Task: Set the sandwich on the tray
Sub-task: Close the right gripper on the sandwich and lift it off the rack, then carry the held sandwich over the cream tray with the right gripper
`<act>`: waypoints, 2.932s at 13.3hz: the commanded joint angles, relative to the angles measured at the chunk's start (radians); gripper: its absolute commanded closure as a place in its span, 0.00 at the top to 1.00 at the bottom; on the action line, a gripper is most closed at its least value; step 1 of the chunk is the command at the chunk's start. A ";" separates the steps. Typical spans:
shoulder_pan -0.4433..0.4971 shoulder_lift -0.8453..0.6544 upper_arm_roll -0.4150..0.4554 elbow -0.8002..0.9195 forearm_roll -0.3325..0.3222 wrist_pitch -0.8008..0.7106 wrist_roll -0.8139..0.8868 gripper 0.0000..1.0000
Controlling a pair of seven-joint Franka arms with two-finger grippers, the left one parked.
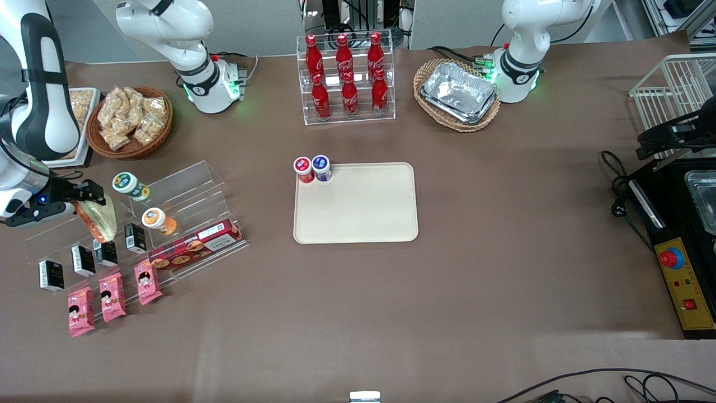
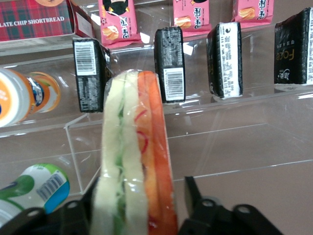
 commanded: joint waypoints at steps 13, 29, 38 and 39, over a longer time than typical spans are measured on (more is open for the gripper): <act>0.166 0.105 0.018 0.628 0.000 -0.573 -0.058 0.29; 0.755 0.361 0.167 0.681 0.146 -0.354 -0.131 0.30; 0.861 0.600 0.222 0.684 0.146 -0.132 -0.112 0.30; 0.872 0.616 0.221 0.687 0.146 -0.108 -0.112 0.30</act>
